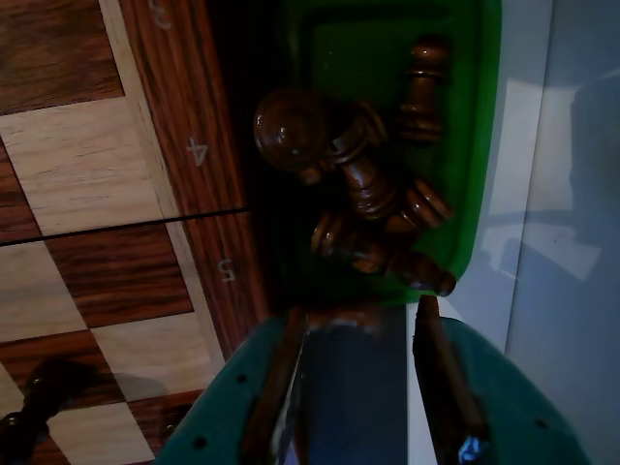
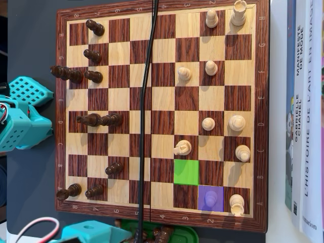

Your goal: Play chess

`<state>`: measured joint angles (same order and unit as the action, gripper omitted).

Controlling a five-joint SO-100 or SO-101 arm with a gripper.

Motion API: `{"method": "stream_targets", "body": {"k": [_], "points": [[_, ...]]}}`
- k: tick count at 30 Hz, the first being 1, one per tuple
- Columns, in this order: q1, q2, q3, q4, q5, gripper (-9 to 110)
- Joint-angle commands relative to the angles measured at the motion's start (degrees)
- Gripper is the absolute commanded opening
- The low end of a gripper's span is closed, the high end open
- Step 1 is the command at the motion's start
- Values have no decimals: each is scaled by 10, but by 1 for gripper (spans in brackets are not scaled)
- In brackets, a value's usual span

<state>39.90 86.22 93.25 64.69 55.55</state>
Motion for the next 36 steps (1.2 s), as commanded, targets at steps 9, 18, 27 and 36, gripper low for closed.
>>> {"method": "stream_targets", "body": {"k": [9,18,27,36], "points": [[-107,119,-23,0,17,17],[-223,168,16,-6,88,17],[-243,76,-56,-8,95,17],[-239,-55,-171,-7,91,17]]}}
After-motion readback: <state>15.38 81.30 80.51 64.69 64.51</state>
